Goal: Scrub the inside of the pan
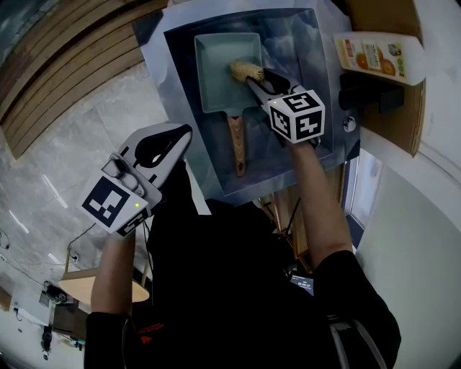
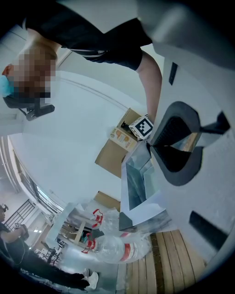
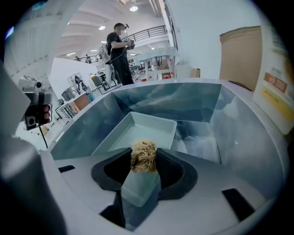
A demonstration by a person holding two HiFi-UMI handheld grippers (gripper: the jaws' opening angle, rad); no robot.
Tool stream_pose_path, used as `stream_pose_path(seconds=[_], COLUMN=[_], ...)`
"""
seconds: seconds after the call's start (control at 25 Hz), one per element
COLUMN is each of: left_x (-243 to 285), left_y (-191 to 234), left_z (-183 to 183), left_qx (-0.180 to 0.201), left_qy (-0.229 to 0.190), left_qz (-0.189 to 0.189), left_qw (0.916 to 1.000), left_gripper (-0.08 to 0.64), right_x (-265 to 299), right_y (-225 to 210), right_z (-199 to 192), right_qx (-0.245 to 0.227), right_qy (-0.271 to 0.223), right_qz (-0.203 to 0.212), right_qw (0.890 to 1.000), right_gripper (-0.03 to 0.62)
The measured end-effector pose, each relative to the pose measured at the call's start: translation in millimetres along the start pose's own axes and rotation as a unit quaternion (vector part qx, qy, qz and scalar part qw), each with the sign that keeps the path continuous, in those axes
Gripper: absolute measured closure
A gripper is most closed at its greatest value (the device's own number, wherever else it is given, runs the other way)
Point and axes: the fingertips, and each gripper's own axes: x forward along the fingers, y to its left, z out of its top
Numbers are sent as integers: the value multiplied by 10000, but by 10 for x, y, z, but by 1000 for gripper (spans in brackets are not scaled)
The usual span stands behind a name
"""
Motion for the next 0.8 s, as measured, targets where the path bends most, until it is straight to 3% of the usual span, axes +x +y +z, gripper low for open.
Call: stream_pose_path(seconds=[0.8], left_x=[-234], left_y=[-526], left_z=[4], left_qx=[382], left_qy=[-124], left_qz=[41], left_qw=[9992], left_gripper=[541], right_x=[-285], right_y=[314], right_z=[-496], right_qx=[9], right_qy=[401], right_qz=[215], right_qw=[9990], right_gripper=[426])
